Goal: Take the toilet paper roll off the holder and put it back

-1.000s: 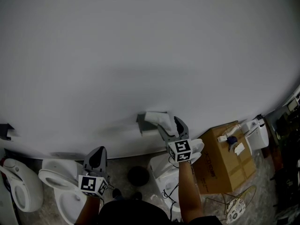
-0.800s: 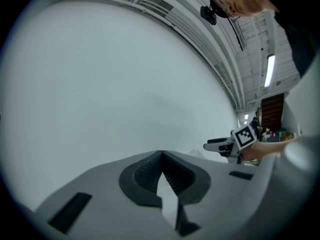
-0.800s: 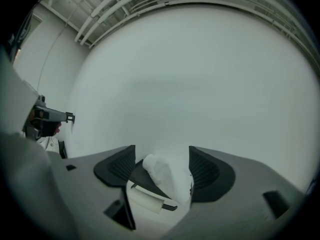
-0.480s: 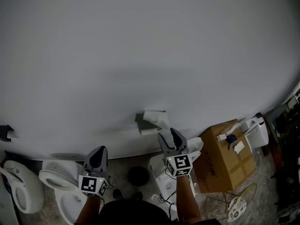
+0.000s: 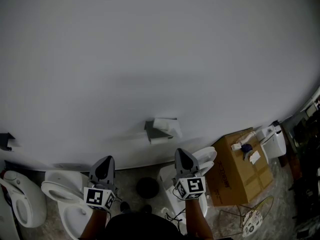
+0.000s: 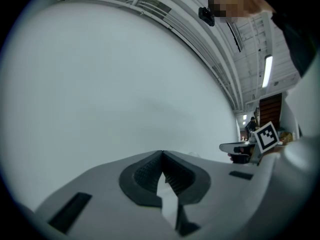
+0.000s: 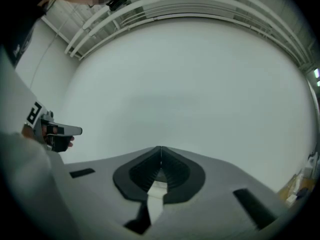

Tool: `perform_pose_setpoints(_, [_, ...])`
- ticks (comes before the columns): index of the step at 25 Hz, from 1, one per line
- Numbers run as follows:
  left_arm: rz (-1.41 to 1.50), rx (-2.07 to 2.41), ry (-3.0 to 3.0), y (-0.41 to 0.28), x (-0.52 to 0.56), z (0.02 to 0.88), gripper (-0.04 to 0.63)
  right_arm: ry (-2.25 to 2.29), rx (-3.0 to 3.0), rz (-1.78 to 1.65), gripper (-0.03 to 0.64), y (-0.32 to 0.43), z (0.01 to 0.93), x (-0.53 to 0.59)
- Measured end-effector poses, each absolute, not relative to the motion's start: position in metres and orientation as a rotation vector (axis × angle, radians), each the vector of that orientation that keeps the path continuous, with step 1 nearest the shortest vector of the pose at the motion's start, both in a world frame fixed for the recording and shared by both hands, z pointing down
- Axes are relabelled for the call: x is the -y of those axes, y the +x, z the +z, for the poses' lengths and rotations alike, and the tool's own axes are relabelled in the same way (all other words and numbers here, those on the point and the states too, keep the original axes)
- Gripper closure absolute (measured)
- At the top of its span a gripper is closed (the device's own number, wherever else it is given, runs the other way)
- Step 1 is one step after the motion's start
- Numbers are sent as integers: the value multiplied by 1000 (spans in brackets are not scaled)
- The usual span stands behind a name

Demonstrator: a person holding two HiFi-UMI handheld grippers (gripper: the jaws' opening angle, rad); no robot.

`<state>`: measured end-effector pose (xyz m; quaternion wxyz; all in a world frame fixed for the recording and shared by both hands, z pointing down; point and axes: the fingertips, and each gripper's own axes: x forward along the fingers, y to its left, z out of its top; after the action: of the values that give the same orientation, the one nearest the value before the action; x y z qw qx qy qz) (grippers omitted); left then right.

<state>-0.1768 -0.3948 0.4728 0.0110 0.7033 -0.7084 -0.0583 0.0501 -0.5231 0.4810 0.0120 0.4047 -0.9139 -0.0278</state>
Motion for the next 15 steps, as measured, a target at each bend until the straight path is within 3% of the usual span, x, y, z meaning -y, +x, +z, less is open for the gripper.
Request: perform_pose_setpoints(15, [-169, 2201, 2208, -170, 394, 463, 592, 1471, 2843, -133, 615, 78, 463, 496])
